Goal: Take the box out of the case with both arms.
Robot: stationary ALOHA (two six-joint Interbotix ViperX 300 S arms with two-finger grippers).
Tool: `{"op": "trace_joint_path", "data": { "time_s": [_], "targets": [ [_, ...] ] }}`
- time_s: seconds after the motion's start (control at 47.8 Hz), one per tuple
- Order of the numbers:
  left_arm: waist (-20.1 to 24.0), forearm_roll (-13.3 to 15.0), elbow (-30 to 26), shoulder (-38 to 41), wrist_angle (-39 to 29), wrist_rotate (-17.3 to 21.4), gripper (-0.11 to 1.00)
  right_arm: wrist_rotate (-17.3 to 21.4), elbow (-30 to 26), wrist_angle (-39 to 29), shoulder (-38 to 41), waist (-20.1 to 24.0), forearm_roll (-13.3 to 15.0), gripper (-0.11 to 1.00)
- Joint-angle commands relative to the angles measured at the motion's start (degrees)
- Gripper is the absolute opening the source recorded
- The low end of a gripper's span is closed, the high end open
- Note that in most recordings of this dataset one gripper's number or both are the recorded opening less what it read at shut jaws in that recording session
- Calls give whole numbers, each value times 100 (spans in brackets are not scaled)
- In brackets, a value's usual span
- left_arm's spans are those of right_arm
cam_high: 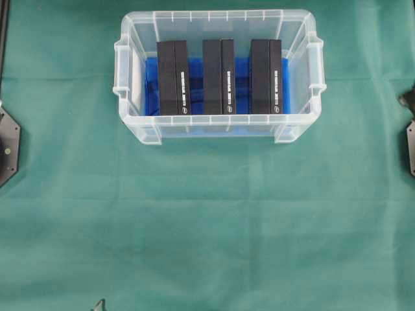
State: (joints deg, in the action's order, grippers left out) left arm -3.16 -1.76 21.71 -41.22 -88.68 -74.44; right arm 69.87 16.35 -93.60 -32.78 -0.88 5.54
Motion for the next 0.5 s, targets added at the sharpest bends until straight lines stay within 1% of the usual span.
{"op": "trace_joint_path", "data": {
  "time_s": [0.0,0.042,0.084,0.168,0.23,0.377,0.482],
  "targets": [
    [9,-26,-149,44,-114,-642,0,606,-105,0,18,-9,53,0],
    [9,-18,-149,53,-185,-914,0,914,-105,-9,18,-9,53,0],
    [18,-35,-149,70,-255,-1090,0,1090,-97,0,18,-9,53,0],
    [18,-105,-149,123,-343,-1204,0,1327,-79,9,26,-18,62,0],
    [18,-105,-158,176,-343,-1195,0,1389,-79,9,35,-18,62,0],
    [26,-105,-167,185,-360,-1187,0,1380,-79,-9,35,-9,53,0],
    [167,-114,-167,185,-369,-1134,0,1345,-79,35,53,-53,141,0]
  ]
}}
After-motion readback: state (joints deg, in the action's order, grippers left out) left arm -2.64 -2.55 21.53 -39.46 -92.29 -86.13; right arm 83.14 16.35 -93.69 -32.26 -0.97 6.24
